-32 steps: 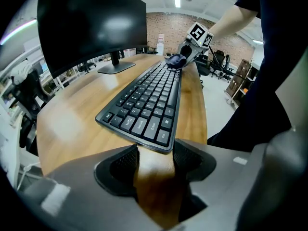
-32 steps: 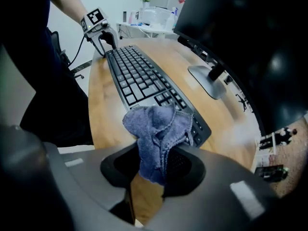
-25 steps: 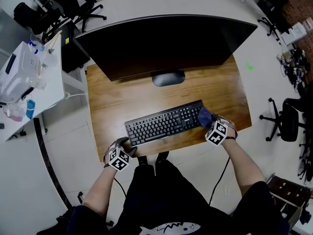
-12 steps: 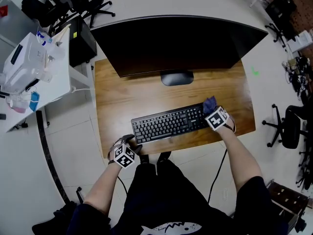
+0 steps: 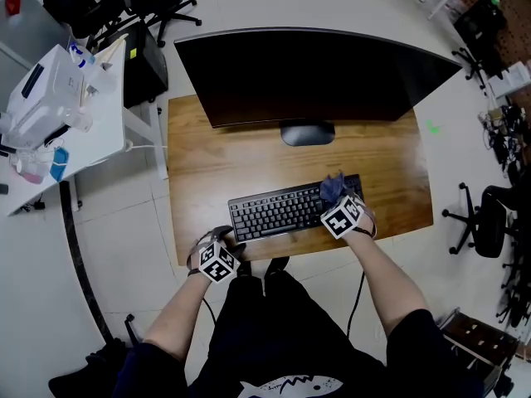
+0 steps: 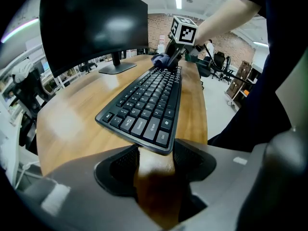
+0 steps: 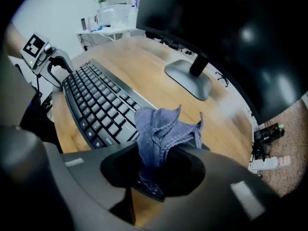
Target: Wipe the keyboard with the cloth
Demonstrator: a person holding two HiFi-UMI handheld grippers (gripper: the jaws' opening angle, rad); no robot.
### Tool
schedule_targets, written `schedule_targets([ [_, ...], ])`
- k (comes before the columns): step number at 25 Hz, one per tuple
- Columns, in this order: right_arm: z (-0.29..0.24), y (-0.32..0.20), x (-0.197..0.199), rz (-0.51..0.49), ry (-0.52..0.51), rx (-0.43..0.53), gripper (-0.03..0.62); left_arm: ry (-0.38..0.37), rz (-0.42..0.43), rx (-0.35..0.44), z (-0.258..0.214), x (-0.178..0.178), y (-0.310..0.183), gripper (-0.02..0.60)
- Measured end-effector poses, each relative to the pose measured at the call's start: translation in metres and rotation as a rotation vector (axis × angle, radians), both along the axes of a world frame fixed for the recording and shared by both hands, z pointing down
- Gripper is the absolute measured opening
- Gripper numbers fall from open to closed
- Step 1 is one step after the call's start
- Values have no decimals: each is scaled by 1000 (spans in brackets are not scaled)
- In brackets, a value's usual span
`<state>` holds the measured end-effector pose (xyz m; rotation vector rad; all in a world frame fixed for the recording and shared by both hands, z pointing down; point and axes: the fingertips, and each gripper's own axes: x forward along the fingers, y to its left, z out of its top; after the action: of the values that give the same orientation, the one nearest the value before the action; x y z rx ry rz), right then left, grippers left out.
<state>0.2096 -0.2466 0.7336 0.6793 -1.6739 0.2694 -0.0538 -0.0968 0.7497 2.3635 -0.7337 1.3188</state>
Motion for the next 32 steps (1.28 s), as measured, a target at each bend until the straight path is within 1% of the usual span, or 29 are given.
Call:
schedule_targets([
  [3, -2, 17, -39, -28, -45, 0, 130, 8, -3, 9, -1, 0, 0, 232],
  [6, 0, 34, -76, -100, -51, 3, 130, 15, -2, 12, -1, -1, -1, 232],
  [14, 1, 74, -149, -262, -58, 38, 130, 28, 8, 19, -1, 0, 0, 230],
  [17, 3, 92, -174, -329, -67, 27, 130, 31, 14, 20, 0, 0, 0, 230],
  [23, 2, 119, -208, -415, -101, 6, 130, 38, 24, 25, -2, -1, 0, 227],
  [28, 5, 151, -229, -534, -134, -37, 130, 37, 31, 22, -2, -1, 1, 225],
  [32, 3, 168, -238, -554, -193, -90, 130, 34, 40, 15, -1, 0, 1, 225],
])
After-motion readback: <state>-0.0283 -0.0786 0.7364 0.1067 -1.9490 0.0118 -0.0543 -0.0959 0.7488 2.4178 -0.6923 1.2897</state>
